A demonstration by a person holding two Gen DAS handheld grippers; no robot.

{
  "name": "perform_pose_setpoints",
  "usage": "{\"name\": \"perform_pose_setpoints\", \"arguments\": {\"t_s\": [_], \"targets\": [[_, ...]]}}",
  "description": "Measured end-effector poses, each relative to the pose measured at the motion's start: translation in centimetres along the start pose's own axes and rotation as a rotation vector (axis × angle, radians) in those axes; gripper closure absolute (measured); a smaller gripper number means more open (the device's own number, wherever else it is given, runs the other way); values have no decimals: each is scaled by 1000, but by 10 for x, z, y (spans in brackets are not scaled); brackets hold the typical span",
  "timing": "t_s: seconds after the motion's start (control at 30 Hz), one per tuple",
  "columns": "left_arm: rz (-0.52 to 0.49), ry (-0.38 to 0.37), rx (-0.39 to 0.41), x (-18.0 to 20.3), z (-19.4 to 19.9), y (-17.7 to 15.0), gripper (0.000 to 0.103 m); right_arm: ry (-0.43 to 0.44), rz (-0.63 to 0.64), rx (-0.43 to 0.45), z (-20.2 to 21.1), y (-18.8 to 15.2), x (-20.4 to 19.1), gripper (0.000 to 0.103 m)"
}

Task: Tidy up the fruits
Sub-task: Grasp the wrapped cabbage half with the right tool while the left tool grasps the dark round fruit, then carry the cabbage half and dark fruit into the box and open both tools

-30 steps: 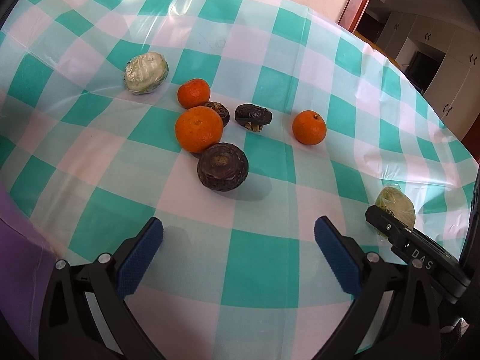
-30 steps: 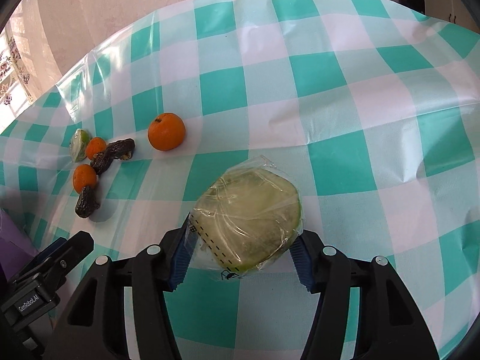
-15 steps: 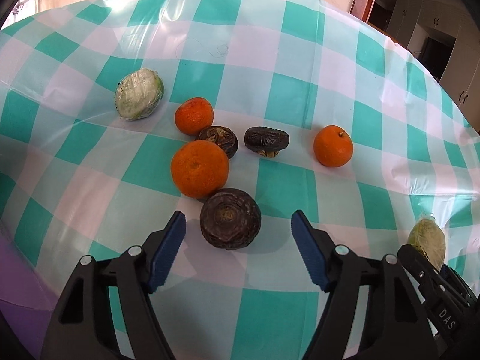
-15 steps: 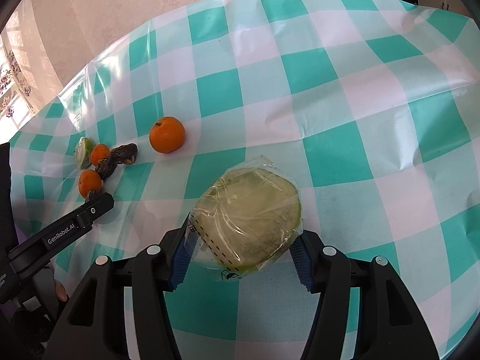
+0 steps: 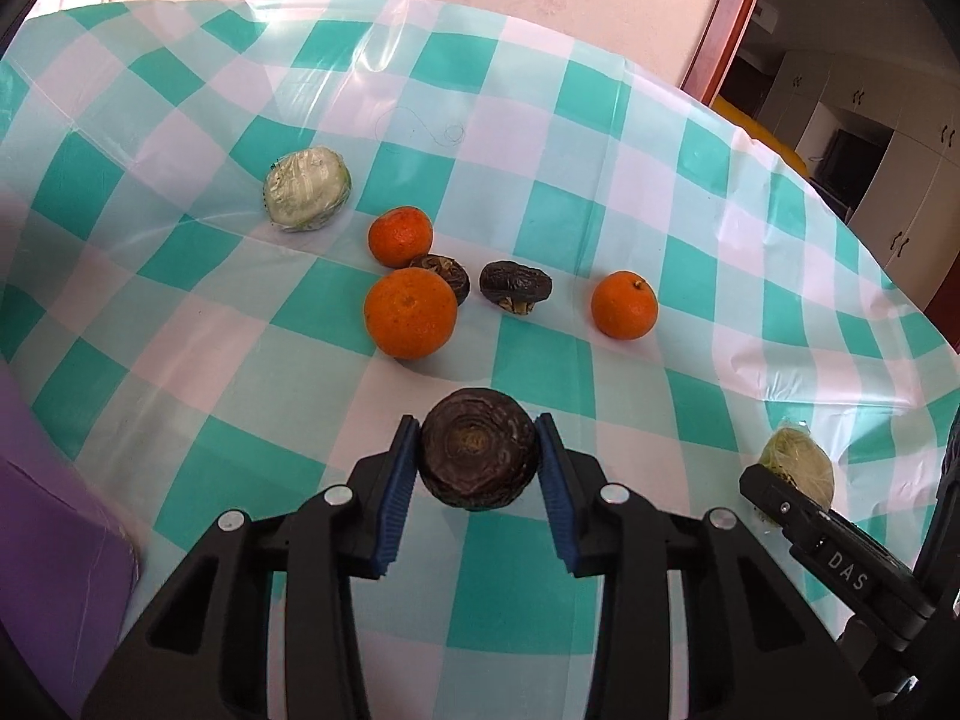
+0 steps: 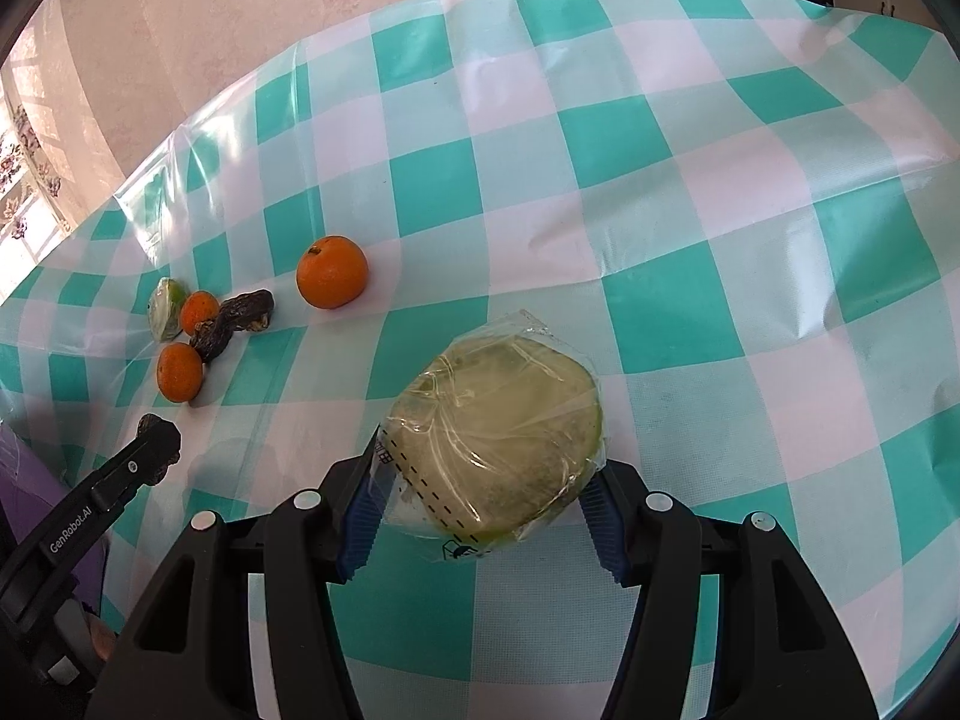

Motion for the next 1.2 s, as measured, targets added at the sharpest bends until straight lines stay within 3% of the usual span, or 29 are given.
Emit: {"name": "perform_pose_setpoints", "arguments": {"t_s": [0.53, 1.0, 1.2], "targets": [[-9, -15, -31, 3, 12, -18, 64, -78, 24, 2, 5, -5, -7, 46], [-44, -44, -62, -1, 57, -59, 64, -84, 91, -7, 46, -52, -31, 46], [-82, -45, -38, -4, 84, -76, 64, -82, 114, -17, 61, -71, -39, 46]]}}
Point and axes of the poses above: each gripper's, at about its wrist camera, not at the fingertips, and z roughly against the way its jaws point, x to its right, y to its top, the point moved 1 cm from there along -z, roughly the way its jaws point, and after that the axes turned 6 degrees about x, right-handed, at the moved point
